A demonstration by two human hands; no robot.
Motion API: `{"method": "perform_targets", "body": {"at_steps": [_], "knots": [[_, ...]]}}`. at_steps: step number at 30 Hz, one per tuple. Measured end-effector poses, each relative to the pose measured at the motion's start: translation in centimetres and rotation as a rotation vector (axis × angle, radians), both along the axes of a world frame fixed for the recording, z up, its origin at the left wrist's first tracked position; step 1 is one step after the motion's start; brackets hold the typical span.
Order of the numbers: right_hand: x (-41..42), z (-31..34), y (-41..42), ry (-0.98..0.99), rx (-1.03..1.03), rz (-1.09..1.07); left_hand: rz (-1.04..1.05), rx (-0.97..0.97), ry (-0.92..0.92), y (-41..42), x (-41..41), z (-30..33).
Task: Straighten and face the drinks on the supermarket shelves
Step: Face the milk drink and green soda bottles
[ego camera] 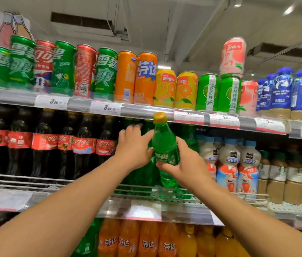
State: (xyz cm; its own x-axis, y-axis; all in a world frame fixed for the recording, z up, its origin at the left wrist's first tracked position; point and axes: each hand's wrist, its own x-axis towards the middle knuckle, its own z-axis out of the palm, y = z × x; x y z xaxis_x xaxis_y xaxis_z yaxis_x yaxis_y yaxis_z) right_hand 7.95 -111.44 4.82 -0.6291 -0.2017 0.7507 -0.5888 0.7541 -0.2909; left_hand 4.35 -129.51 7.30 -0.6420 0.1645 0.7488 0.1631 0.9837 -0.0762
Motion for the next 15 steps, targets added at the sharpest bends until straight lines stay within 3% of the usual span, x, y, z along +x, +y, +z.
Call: {"method": "perform_targets", "body": {"at_steps": [3, 7, 15], "knots": [[-0.7, 0.1, -0.6, -0.02, 0.043, -0.021, 0.017, -0.066, -0.082, -0.5, -1.4, 0.1], [-1.6, -0.2, -0.7, -0.075, 0.064, -0.001, -0.026, -0.134, -0.019, -1.7, -2.0, 0.1], [-3.2, -0.8, -0.2, -0.227, 0.081, 0.01, -0.184, -0.014, -0.016, -3.4, -2.1, -0.1]]}}
